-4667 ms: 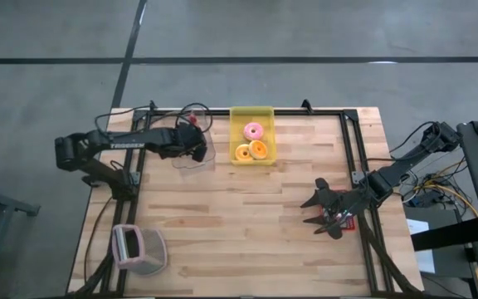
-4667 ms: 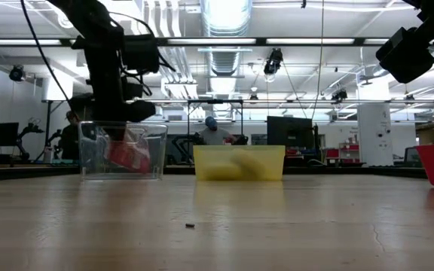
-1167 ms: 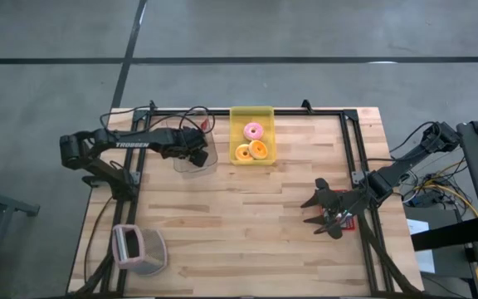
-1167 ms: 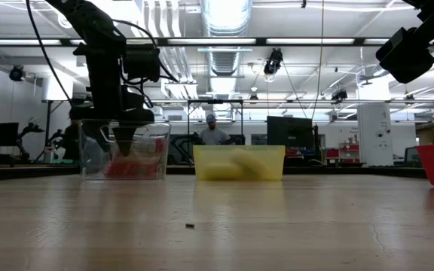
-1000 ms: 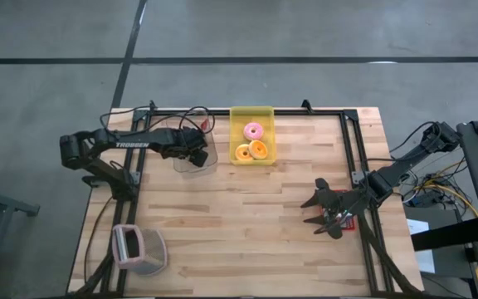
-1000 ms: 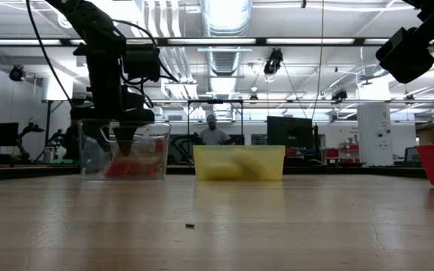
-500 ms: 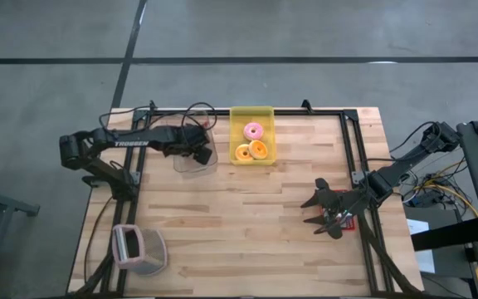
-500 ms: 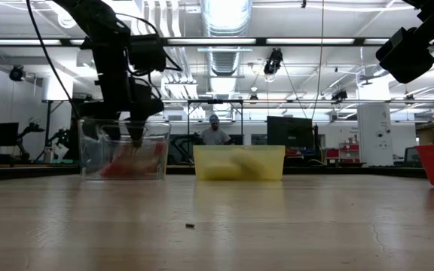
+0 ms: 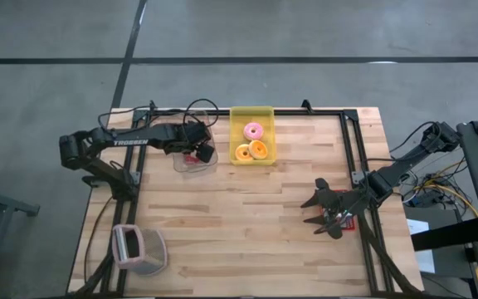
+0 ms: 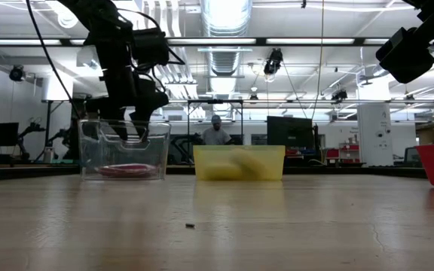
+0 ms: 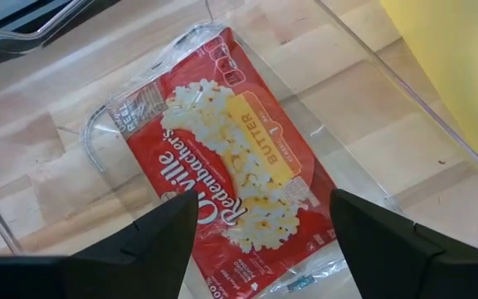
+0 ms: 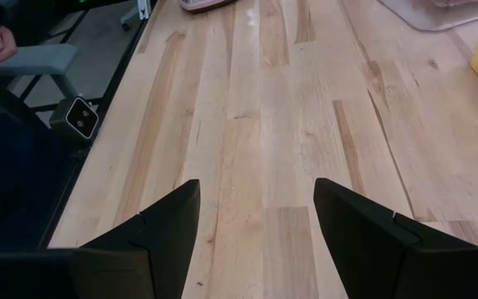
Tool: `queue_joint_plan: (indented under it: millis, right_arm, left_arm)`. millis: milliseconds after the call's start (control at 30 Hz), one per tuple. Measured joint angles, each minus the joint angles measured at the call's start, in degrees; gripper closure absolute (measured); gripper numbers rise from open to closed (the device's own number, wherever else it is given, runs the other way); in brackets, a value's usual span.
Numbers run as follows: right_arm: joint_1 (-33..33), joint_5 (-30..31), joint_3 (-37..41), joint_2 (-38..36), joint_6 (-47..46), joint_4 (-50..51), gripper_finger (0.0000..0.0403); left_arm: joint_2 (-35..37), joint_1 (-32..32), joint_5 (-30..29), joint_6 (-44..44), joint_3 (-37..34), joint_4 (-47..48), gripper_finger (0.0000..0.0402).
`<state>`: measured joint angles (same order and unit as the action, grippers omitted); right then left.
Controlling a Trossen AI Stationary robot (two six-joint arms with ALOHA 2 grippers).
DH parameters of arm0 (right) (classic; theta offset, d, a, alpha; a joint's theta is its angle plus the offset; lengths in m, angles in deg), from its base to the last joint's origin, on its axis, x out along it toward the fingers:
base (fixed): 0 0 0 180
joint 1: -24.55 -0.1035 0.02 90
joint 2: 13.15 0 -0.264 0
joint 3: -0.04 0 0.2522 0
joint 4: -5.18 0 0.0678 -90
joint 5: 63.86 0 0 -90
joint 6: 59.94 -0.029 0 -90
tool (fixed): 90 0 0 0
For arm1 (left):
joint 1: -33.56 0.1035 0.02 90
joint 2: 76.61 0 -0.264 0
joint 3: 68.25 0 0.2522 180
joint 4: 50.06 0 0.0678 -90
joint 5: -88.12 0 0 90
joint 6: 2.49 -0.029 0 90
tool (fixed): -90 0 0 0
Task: Pick & Place Food Item
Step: Return to Home Position
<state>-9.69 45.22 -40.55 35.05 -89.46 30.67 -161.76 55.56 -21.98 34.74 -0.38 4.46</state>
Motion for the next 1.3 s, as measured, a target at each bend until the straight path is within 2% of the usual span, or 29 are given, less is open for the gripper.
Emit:
queue_joint_plan:
  millis: [333, 533, 700, 933, 1133, 1233, 1300]
  right_arm:
    - [0.0, 0.0, 0.0, 0.0, 0.0, 0.0, 0.017]
    - [0.0, 0.01, 0.0, 0.0, 0.0, 0.0, 0.017]
    - [0.0, 0.01, 0.0, 0.0, 0.0, 0.0, 0.017]
    - [0.0, 0.0, 0.0, 0.0, 0.0, 0.0, 0.017]
    - [0.0, 0.01, 0.0, 0.0, 0.0, 0.0, 0.017]
    - [0.0, 0.01, 0.0, 0.0, 0.0, 0.0, 0.017]
    - [0.0, -0.01, 0.0, 0.0, 0.0, 0.0, 0.017]
  left_arm:
    - [0.19, 0.0, 0.0, -1.97, 0.0, 0.0, 0.0122]
    - [3.87, 0.0, -0.24, -3.35, 0.0, -1.05, 0.0122]
    - [9.4, -1.41, -0.65, -11.88, 0.0, -6.01, 0.0122]
    - [17.53, -7.26, -0.59, -23.41, 0.0, -15.34, 0.0122]
    - [23.37, -11.22, 0.03, -31.22, 0.0, -18.32, 0.0122]
    - [24.85, -11.8, 2.38, -34.87, -0.06, -19.31, 0.0122]
    - [25.27, -11.89, 6.45, -34.94, -0.7, -20.64, 0.0122]
